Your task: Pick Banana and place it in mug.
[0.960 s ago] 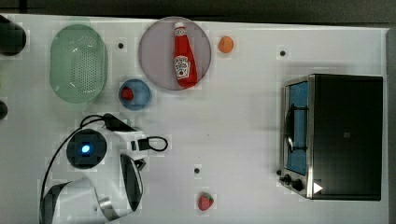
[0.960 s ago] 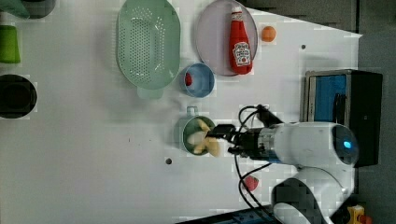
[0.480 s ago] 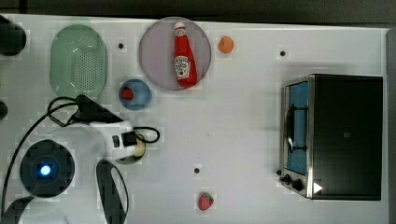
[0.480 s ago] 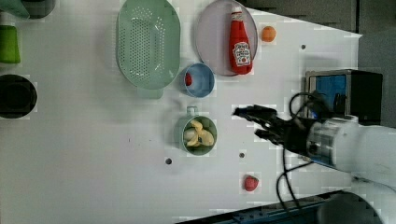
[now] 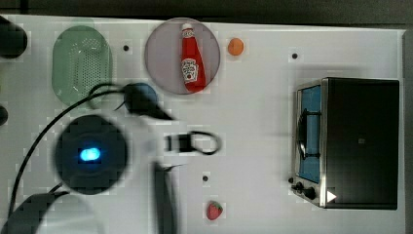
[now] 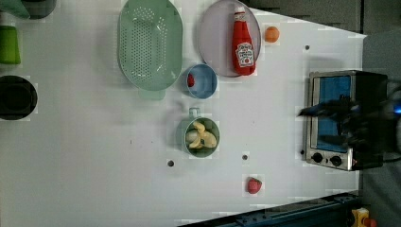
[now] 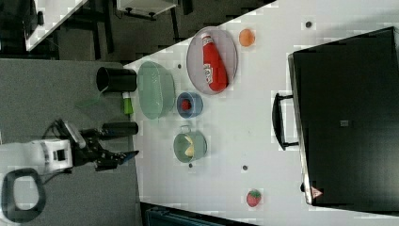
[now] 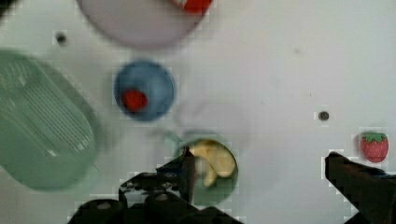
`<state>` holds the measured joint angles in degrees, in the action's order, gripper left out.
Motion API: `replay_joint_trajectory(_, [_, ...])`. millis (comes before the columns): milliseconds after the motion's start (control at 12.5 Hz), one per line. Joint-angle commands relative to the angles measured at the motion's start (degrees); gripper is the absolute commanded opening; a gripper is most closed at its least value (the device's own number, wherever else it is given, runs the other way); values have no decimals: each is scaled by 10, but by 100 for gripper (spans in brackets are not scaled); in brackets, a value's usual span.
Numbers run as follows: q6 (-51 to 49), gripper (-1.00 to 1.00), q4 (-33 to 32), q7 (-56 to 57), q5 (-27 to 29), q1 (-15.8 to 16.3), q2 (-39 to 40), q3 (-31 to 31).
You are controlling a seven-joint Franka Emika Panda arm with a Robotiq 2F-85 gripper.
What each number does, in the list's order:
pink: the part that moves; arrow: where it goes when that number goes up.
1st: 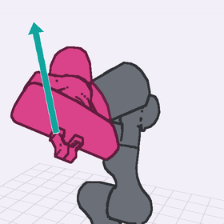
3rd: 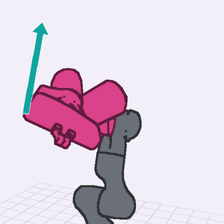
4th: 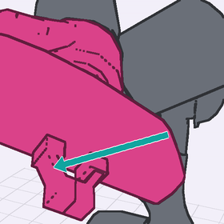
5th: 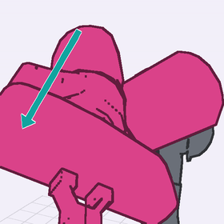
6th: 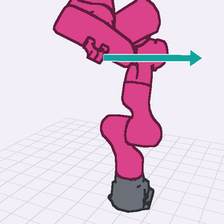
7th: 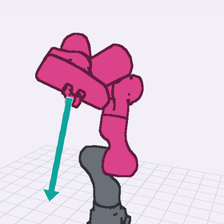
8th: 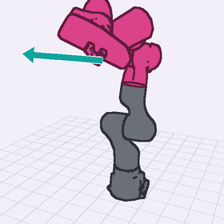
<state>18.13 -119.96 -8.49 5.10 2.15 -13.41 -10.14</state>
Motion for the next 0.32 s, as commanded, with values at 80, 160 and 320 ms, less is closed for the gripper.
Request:
replay_joint_trajectory(80, [-17,100,31,30,-33,-22,-5,61])
replay_joint_trajectory(160, [-20,100,38,31,-50,-22,-6,76])
replay_joint_trajectory(320, [-32,100,46,45,-59,-22,-10,107])
